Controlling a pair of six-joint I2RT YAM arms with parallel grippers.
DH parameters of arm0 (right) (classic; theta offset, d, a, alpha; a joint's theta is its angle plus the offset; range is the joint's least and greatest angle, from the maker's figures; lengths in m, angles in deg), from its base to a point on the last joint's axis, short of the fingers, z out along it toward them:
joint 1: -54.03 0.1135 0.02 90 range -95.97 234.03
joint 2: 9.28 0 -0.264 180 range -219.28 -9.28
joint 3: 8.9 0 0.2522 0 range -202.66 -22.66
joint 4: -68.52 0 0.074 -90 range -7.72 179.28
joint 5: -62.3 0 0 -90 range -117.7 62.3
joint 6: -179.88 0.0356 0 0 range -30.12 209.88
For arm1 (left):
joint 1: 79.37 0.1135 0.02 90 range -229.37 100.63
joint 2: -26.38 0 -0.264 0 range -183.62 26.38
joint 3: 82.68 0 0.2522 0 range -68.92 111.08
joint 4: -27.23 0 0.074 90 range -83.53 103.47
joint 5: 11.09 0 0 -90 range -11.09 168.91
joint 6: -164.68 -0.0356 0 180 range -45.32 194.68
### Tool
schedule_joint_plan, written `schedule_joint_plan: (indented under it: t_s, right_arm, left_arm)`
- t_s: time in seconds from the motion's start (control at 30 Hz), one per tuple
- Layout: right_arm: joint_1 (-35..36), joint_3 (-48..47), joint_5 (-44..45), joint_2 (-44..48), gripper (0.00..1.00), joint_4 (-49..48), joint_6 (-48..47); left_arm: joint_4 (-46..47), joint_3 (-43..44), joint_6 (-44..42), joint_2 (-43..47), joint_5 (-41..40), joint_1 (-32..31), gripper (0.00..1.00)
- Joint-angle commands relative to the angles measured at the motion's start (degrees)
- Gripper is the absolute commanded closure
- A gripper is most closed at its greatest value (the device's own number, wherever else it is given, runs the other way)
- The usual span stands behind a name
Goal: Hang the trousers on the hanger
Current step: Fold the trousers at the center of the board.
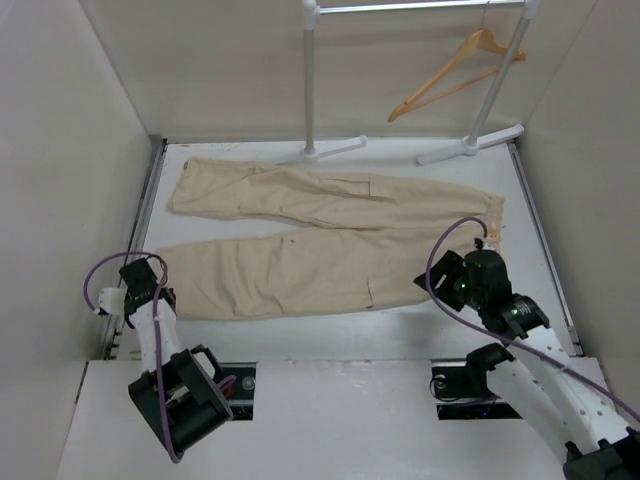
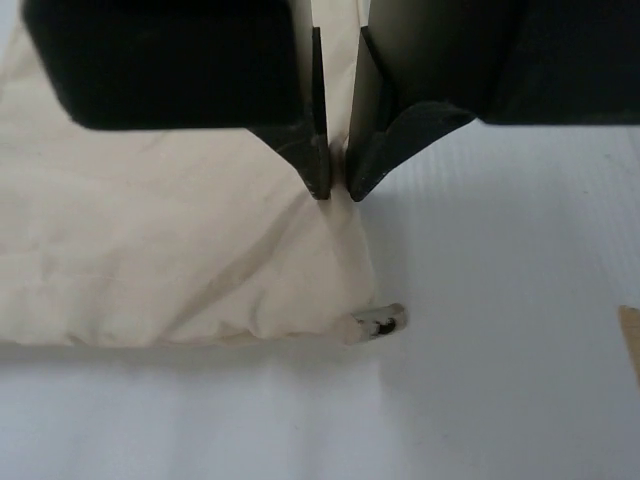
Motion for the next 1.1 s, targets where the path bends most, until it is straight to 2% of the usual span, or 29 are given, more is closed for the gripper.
schedule_joint_plan:
  t_s: [0.0,0.13,0.23,0.43,0.57,0.67,0.8,0.87,0.93,1.0,1.03,1.07]
  right_arm:
    - [-8.43,-2.51,3.29,1.03,0.34,2.86,0.62]
    - [-17.96,-7.16,9.17,-1.51,0.4,8.23,1.41]
    - [-23.39,-7.96,13.48,-4.4,0.47,6.66,2.21]
    - [-40.8,-7.88,13.5,-14.24,0.43,-1.16,0.71]
    - [-42.75,-7.09,11.75,-21.97,0.38,-6.95,0.71]
    - [-42.58,-7.0,7.18,-26.9,0.39,-13.72,-0.51]
    - [-42.31,-7.44,6.9,-32.35,0.4,-16.63,-0.78]
    - [-42.31,-7.7,6.38,-36.91,0.46,-17.08,-0.26]
    - [-42.31,-7.7,5.85,-39.91,0.58,-17.52,0.44]
    - [-42.31,-7.35,5.93,-40.89,0.81,-18.75,1.06]
    - [-42.31,-7.0,6.63,-39.67,0.87,-18.31,1.15]
    - [-42.75,-6.56,7.33,-37.75,0.9,-17.27,1.32]
  left_arm:
    - [0.74,6.95,-0.74,3.36,1.53,-3.98,0.9]
    - [-0.94,10.48,-1.44,6.09,-1.72,-12.33,0.9]
    - [-1.73,9.79,-1.54,7.14,-2.87,-17.26,0.9]
    - [-5.33,8.11,-1.36,10.13,-3.57,-22.36,0.9]
    - [-4.81,9.16,-1.27,9.0,-3.66,-23.94,0.91]
    - [-3.49,9.61,-1.18,7.76,-3.49,-25.27,0.91]
    - [-2.96,9.34,-1.01,7.5,-3.22,-25.44,0.91]
    - [-2.87,8.91,-0.92,7.23,-3.13,-25.1,0.91]
    - [-2.87,8.55,-0.57,7.32,-2.61,-24.74,0.92]
    - [-3.66,8.9,-0.48,7.67,-2.95,-24.22,0.92]
    - [-4.1,9.34,-0.48,8.02,-3.04,-23.78,0.93]
    - [-5.06,9.95,-0.48,8.37,-3.22,-23.08,0.93]
